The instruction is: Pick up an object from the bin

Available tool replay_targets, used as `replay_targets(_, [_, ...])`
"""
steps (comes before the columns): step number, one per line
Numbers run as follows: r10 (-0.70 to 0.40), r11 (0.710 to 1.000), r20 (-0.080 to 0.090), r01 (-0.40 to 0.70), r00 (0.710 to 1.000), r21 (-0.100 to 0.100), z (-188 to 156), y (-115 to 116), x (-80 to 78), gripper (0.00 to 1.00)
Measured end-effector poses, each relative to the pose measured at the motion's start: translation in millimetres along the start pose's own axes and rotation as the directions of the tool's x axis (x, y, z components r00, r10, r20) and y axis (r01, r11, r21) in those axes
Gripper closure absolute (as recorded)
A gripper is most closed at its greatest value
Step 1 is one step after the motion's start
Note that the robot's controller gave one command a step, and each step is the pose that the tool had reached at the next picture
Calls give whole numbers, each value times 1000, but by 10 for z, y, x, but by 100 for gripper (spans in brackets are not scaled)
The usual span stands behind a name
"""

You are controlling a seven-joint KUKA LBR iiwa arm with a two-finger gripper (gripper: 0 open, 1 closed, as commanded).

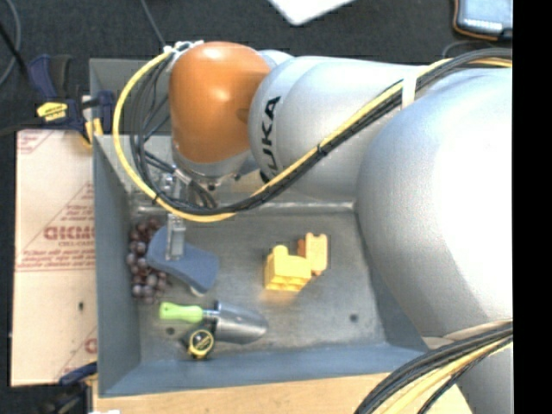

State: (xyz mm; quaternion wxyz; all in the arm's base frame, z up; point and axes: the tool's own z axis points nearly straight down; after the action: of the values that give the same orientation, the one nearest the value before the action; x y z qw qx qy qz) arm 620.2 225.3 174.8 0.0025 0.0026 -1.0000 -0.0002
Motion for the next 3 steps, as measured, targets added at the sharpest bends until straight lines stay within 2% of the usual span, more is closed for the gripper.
replay_targets(1, [3,1000,8,-3,1000,-2,-52,-8,-17,0])
replay_targets(2, [4,1000,13,-4,1000,-5,385,-23,-48,0])
replay_targets(3, [-119,993,5,119,993,1,764,-55,-132,0])
